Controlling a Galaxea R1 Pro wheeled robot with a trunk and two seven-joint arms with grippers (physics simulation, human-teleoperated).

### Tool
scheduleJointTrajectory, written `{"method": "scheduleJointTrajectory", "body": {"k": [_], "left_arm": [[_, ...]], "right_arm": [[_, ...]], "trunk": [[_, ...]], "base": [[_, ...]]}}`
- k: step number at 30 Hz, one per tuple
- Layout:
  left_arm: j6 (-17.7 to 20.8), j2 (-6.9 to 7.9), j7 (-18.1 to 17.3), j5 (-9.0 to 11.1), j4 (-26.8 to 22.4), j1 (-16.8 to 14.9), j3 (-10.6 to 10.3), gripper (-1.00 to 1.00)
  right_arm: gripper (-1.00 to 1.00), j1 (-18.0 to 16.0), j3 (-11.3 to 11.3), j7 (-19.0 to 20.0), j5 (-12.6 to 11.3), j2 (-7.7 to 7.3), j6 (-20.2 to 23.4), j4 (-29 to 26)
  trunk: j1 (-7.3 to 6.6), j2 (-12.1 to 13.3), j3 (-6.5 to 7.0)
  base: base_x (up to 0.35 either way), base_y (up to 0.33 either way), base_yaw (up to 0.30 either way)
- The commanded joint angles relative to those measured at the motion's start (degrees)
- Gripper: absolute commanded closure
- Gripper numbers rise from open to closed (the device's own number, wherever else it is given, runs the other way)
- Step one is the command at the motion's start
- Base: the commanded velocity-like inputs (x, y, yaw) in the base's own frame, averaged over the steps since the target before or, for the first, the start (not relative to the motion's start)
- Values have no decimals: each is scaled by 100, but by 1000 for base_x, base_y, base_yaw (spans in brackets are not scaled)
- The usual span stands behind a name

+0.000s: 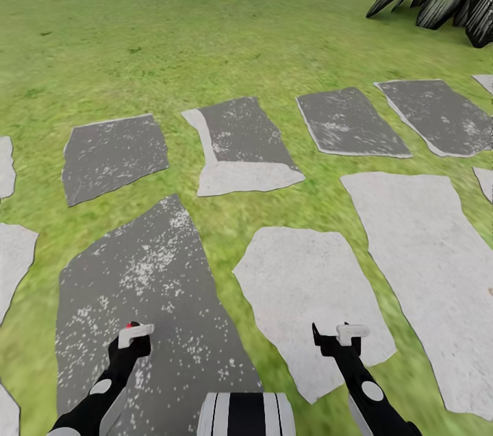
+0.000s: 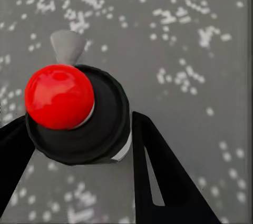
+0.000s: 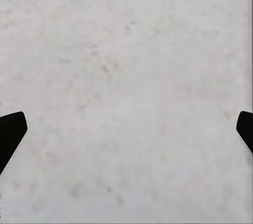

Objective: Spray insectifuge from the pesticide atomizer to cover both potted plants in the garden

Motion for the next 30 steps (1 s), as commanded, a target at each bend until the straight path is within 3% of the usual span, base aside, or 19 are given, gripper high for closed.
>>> {"method": "scheduleJointTrajectory", "body": {"k": [1, 30], "left_arm": [[-17, 1, -5, 43, 4, -2, -7, 100], [54, 15, -15, 14, 11, -2, -24, 100]], "right_arm": [[-100, -2, 1, 1, 1, 0, -17, 4], [-100, -2, 18, -4, 1, -5, -34, -5]], "trunk": [[-3, 1, 20], [-78, 39, 662]], "base": [[0, 0, 0], [0, 0, 0]]}}
